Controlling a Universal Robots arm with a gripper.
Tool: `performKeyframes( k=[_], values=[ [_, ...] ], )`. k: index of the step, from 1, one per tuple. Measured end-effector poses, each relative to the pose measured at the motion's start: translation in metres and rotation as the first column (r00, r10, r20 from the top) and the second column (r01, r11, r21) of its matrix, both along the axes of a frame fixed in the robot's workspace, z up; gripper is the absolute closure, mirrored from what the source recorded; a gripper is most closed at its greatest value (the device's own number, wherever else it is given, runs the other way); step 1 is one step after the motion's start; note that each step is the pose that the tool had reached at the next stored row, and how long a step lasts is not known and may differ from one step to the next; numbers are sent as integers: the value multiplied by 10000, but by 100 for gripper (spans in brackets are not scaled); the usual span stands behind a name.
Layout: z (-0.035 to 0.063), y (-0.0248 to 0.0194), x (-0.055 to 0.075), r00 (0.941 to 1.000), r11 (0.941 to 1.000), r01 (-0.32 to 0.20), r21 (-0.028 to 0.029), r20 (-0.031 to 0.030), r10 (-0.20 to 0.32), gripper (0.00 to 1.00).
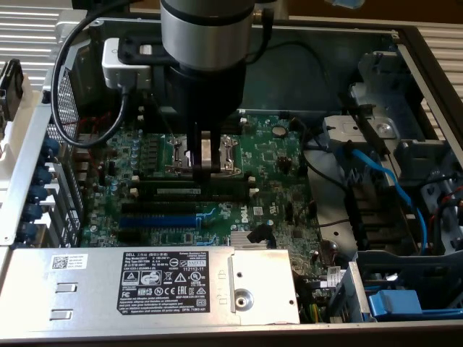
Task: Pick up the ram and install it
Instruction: 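Press down the ram until it locks into place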
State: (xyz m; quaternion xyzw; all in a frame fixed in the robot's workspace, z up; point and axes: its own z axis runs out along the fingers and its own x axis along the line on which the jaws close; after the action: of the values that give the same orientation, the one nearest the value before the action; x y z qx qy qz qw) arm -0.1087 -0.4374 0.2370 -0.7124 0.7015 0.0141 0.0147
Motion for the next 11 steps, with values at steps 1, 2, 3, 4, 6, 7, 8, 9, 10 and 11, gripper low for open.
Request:
performKeyframes(
  k=[1, 2, 3, 4, 6, 7, 8, 9, 10, 11],
  values=[
    [-1, 0, 3, 10000, 10000, -1, 21, 0, 1, 90],
    [-2, 0, 3, 10000, 10000, 1, 37, 0, -1, 90],
    [-3, 0, 3, 10000, 10000, 1, 47, 1, -1, 90],
    [-4, 0, 3, 10000, 10000, 0, 56, 1, 0, 90],
    [-5, -2, 3, 10000, 10000, 0, 69, 0, 0, 90],
    [-6, -5, 3, 10000, 10000, -1, 76, 0, 1, 90],
    [-7, -9, 4, 10000, 10000, -1, 84, 0, 1, 90],
    [-7, -11, 4, 10000, 10000, -1, 90, 0, 1, 90],
    [-7, -13, 3, 10000, 10000, 0, 96, 0, 0, 90],
    [-8, -13, 3, 10000, 9999, 0, 104, 0, 0, 90]
  ],
)
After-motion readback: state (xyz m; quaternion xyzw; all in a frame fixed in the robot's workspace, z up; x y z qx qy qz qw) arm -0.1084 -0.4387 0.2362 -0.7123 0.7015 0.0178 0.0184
